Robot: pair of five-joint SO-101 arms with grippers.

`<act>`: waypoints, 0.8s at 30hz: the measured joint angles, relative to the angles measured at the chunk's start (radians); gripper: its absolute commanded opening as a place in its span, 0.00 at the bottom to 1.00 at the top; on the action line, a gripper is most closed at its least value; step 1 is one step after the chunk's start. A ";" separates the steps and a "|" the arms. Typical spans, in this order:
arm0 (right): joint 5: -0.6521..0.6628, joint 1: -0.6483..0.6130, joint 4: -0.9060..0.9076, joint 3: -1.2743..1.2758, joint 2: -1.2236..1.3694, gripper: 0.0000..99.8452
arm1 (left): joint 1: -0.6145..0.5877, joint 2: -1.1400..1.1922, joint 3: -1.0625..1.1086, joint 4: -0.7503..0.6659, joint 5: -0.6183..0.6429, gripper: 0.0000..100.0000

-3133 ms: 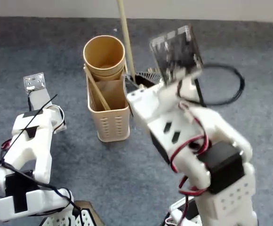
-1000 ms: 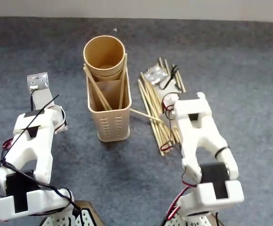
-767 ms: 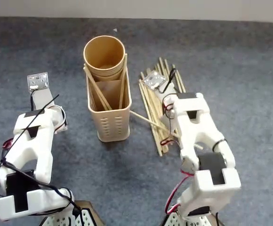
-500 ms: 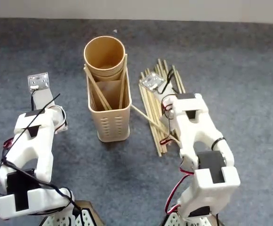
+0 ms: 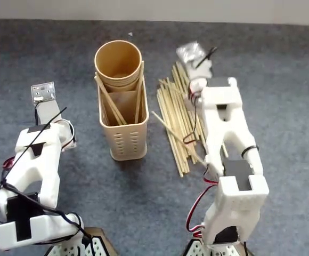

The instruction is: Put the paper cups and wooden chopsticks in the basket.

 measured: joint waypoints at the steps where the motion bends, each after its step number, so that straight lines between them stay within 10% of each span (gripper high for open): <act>1: -0.025 0.002 0.040 -0.060 0.000 0.00 | 0.000 0.000 0.000 0.000 0.000 0.11; 24: -0.301 -0.216 0.634 -1.537 -0.003 0.00 | 0.014 0.000 0.000 0.000 0.000 0.11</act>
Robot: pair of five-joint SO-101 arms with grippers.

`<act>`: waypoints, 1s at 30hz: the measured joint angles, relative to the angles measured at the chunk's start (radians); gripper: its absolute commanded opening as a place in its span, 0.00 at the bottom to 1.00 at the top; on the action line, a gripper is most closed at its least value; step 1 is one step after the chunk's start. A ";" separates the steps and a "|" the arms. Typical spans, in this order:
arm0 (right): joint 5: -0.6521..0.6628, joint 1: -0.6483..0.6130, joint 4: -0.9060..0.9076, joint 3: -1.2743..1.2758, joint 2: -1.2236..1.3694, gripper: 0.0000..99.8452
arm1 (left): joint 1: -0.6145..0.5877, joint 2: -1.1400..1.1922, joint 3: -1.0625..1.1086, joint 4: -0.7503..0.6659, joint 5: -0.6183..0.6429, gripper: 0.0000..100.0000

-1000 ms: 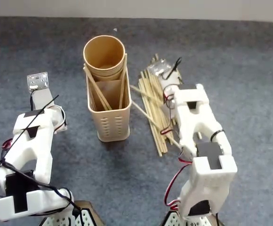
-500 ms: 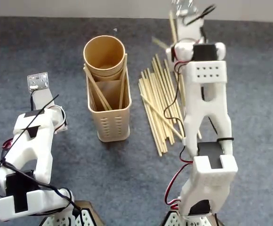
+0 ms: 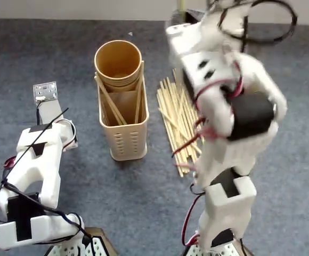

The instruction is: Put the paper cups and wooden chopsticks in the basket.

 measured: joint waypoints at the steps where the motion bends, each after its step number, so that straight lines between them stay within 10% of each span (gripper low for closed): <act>1: 0.000 -0.029 -0.002 -0.018 -0.002 0.00 | 0.000 0.000 0.000 0.000 0.000 0.11; 15: -0.106 -0.264 -0.091 -0.038 0.110 0.01 | 0.000 0.000 0.006 0.000 0.000 0.11; 30: -0.107 -0.250 -0.203 -0.037 0.411 0.02 | 0.000 0.000 0.011 0.000 0.000 0.11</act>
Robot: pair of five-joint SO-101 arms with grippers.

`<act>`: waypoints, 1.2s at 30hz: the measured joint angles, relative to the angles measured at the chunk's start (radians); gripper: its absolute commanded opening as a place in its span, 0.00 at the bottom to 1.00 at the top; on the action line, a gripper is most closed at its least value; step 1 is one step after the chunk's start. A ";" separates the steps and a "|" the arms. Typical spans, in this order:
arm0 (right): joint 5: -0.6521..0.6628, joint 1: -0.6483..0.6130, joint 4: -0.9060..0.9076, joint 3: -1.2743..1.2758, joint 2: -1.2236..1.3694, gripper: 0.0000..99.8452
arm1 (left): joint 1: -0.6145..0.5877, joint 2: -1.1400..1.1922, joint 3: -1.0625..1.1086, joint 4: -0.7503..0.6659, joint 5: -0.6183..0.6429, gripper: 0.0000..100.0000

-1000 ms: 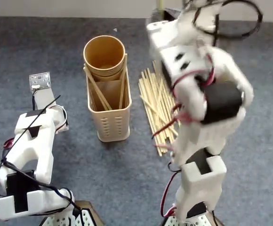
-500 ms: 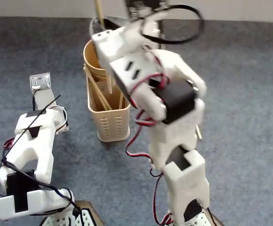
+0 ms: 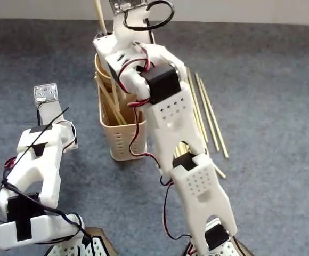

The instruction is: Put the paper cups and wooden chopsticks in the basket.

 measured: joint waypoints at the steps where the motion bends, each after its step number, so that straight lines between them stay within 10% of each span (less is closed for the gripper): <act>1: 0.012 0.002 0.003 0.000 -0.002 0.04 | 0.000 0.000 0.000 0.000 0.000 0.11; 22: 0.078 -0.003 0.230 -0.002 -0.078 0.13 | 0.000 0.000 0.003 -0.025 0.000 0.11; 36: 0.137 0.210 0.310 0.048 -0.172 0.13 | -0.078 -0.009 -0.051 0.025 -0.021 0.11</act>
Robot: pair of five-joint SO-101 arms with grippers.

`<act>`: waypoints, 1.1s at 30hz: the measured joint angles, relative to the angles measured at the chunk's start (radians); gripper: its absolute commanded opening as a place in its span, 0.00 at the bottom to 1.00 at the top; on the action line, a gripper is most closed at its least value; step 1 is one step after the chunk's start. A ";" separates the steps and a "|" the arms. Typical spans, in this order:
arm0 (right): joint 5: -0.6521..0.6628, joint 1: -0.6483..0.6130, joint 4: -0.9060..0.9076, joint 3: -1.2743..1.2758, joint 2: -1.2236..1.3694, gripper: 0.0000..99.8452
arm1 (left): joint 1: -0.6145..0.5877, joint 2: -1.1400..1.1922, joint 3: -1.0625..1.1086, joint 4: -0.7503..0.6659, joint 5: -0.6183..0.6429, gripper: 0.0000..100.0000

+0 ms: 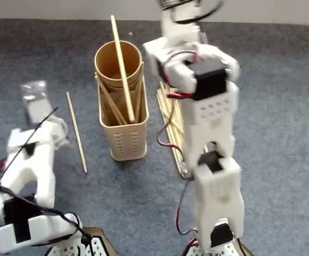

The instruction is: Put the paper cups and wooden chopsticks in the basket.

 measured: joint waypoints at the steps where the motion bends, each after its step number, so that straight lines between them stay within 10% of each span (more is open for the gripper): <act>1: 0.002 0.008 0.000 0.055 -0.049 0.13 | -0.017 -0.009 -0.046 0.058 -0.029 0.11; 12: 0.152 0.081 0.000 0.853 -0.646 0.13 | -0.083 0.252 -1.137 1.060 -0.207 0.11; 21: 0.354 0.341 -0.028 1.507 -0.980 0.13 | -0.084 0.397 -1.326 1.122 -0.192 0.16; 33: 0.358 0.400 -0.594 2.648 -1.591 0.13 | 0.124 0.354 -1.096 1.119 -0.112 0.16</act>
